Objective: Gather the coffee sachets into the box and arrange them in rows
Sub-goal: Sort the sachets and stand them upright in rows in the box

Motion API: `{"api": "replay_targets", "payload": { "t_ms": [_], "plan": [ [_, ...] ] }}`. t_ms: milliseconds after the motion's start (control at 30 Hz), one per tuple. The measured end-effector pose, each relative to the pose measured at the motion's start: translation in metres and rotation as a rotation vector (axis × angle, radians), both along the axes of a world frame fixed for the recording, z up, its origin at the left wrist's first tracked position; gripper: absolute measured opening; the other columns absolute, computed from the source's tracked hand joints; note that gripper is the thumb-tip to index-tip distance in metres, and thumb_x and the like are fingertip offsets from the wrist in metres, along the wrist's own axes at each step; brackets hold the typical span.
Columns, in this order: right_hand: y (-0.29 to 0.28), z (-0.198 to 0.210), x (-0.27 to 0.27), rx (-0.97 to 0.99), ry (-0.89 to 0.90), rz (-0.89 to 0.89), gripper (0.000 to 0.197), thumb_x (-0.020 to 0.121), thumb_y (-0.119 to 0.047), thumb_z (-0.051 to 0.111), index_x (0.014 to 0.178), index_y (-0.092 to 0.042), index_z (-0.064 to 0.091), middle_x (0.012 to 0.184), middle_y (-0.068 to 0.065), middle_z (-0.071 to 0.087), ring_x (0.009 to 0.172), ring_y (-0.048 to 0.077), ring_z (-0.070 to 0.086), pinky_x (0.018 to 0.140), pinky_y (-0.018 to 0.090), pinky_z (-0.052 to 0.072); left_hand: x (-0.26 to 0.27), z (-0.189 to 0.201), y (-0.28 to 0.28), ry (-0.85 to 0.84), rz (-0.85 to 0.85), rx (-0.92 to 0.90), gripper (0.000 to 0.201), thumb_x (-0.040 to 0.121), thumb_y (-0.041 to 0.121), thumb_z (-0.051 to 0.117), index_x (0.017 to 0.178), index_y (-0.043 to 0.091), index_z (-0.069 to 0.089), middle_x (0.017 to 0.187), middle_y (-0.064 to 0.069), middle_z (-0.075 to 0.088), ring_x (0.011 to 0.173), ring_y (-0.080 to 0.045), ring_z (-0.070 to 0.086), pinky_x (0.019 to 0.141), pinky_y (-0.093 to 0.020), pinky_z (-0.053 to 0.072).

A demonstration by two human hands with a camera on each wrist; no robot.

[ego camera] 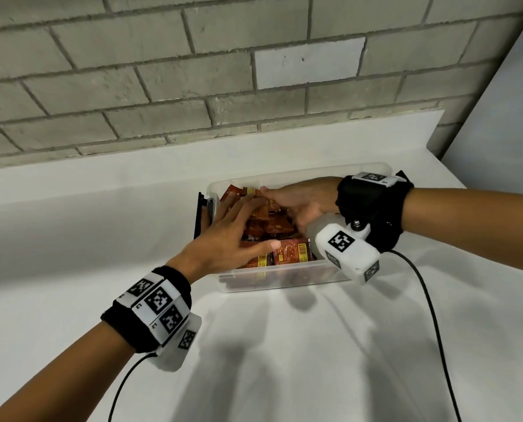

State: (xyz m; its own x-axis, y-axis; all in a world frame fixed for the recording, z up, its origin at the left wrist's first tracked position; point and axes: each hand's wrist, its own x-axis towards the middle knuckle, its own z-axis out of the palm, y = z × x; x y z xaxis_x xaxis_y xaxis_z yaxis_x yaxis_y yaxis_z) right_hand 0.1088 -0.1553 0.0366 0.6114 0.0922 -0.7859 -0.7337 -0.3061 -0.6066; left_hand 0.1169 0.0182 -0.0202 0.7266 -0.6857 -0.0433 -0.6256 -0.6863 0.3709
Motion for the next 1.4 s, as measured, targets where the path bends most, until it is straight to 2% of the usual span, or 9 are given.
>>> {"api": "replay_targets", "payload": {
  "t_ms": [100,200,333,467,600,733,1033,1267,1400],
  "plan": [
    [0.001,0.000,-0.001,0.050,-0.017,-0.026,0.060,0.098,-0.053,0.028,0.126,-0.004,0.048,0.093,0.013,0.057,0.079,0.025,0.056,0.061,0.036,0.046,0.001,-0.001,0.000,-0.002,-0.015,0.039,0.091,0.066,0.086,0.033,0.145,0.047,0.011,0.158,0.015,0.008,0.146,-0.013,-0.009,0.114,-0.053,-0.006],
    [0.010,0.002,-0.009,0.088,-0.010,0.018,0.045,0.100,-0.041,0.037,0.123,-0.006,0.053,0.119,0.014,0.060,0.098,0.028,0.059,0.079,0.036,0.047,0.002,-0.004,-0.001,-0.061,-0.017,0.092,0.094,0.062,0.088,0.028,0.145,0.044,0.017,0.155,0.016,0.013,0.146,-0.014,-0.005,0.115,-0.056,-0.005],
    [0.002,0.003,-0.011,0.083,-0.050,0.061,0.036,0.100,-0.029,0.038,0.130,-0.012,0.047,0.113,0.004,0.056,0.076,0.015,0.053,0.077,0.022,0.047,0.000,-0.005,-0.001,-0.129,-0.004,0.064,0.092,0.061,0.085,0.030,0.141,0.040,0.027,0.149,0.009,0.023,0.143,-0.017,0.011,0.115,-0.058,0.002],
    [0.008,0.005,-0.008,0.118,0.043,0.075,0.024,0.097,-0.026,0.043,0.106,-0.008,0.056,0.101,0.011,0.059,0.091,0.026,0.058,0.088,0.041,0.048,-0.001,-0.005,-0.002,-0.117,0.012,0.065,0.093,0.064,0.085,0.031,0.141,0.034,0.023,0.156,0.010,0.009,0.146,-0.016,0.000,0.115,-0.058,0.000],
    [0.016,0.009,-0.009,0.089,0.032,0.066,0.042,0.099,-0.037,0.040,0.128,-0.008,0.051,0.125,0.011,0.054,0.117,0.024,0.048,0.114,0.044,0.028,-0.002,-0.002,-0.001,-0.031,0.027,0.028,0.089,0.067,0.084,0.034,0.140,0.036,0.013,0.155,0.013,0.017,0.147,-0.013,-0.004,0.115,-0.056,-0.004],
    [0.016,-0.004,-0.003,0.104,0.034,-0.018,0.079,0.089,-0.069,0.032,0.140,-0.009,0.036,0.137,0.015,0.046,0.122,0.032,0.044,0.111,0.052,0.027,-0.001,-0.007,-0.001,-0.079,0.013,0.098,0.083,0.068,0.084,0.024,0.141,0.047,0.012,0.154,0.015,0.022,0.145,-0.021,0.008,0.114,-0.057,-0.001],
    [-0.040,0.002,-0.008,-0.114,0.073,0.040,0.084,0.091,-0.061,0.039,0.147,-0.002,0.019,0.150,0.022,0.028,0.133,0.048,0.031,0.103,0.059,0.033,0.001,-0.008,-0.002,-0.126,0.021,0.212,0.084,0.062,0.085,0.014,0.138,0.050,0.030,0.154,0.013,0.021,0.144,-0.022,0.010,0.114,-0.055,-0.002],
    [-0.059,-0.011,-0.043,-0.415,0.255,0.678,0.024,0.100,-0.020,0.044,0.108,-0.004,0.059,0.111,0.015,0.063,0.105,0.031,0.061,0.098,0.042,0.049,0.000,-0.009,-0.001,-0.148,0.024,0.188,0.082,0.064,0.084,0.016,0.137,0.049,0.031,0.151,0.012,0.024,0.143,-0.020,0.010,0.115,-0.054,-0.001],
    [-0.042,-0.011,-0.042,-0.264,0.170,0.636,0.018,0.098,-0.004,0.043,0.104,0.003,0.059,0.118,0.019,0.060,0.107,0.027,0.060,0.098,0.034,0.049,-0.002,-0.008,-0.003,-0.176,0.038,0.157,0.081,0.064,0.083,0.020,0.135,0.047,0.035,0.149,0.010,0.026,0.142,-0.021,0.012,0.116,-0.052,0.001]
  ]
}}
